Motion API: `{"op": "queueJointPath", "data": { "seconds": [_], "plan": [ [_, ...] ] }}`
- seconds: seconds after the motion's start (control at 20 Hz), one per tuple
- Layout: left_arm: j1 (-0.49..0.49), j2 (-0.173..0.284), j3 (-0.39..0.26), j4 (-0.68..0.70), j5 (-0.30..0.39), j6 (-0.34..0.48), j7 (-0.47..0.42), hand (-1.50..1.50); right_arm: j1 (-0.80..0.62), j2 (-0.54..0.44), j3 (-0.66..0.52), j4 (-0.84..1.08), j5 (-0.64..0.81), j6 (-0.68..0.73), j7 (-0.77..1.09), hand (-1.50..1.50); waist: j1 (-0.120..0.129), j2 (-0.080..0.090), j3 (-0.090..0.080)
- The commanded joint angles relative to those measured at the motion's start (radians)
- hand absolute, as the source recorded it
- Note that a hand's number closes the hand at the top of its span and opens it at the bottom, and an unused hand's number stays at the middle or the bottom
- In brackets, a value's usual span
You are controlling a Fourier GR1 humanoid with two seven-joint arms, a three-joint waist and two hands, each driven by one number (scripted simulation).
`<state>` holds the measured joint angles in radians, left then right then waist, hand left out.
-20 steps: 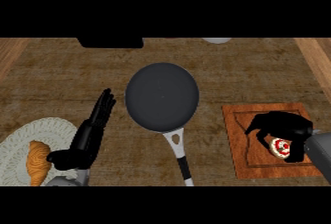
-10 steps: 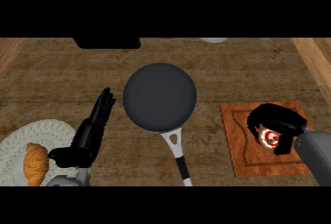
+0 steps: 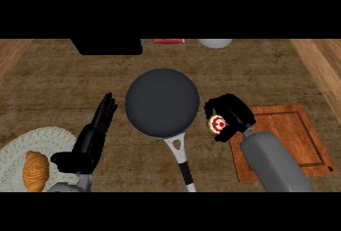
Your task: Pick the cupcake from the cutting board and place it in the pan
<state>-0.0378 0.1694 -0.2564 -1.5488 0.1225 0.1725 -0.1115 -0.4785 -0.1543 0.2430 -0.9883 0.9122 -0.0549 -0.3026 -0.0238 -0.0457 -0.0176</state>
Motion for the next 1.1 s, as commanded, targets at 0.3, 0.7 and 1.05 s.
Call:
{"op": "queueJointPath", "data": {
  "seconds": [0.3, 0.7, 1.05],
  "plan": [
    [-0.008, 0.003, -0.022, 0.003, 0.003, -0.032, 0.002, 0.00, -0.090, 0.152, 0.057, -0.163, -0.008, -0.325, 0.592, 1.50, 0.075, 0.008, 0.014],
    [-0.061, -0.023, -0.039, 0.015, 0.002, -0.043, 0.003, 0.00, -0.204, 0.154, 0.239, -0.201, 0.039, -0.578, 1.144, 1.50, 0.112, 0.036, 0.014],
    [-0.056, -0.006, -0.010, 0.034, 0.008, -0.055, -0.013, 0.00, -0.325, 0.154, 0.389, -0.034, 0.328, -0.694, 1.541, 1.50, 0.082, 0.044, 0.015]
  ]
}}
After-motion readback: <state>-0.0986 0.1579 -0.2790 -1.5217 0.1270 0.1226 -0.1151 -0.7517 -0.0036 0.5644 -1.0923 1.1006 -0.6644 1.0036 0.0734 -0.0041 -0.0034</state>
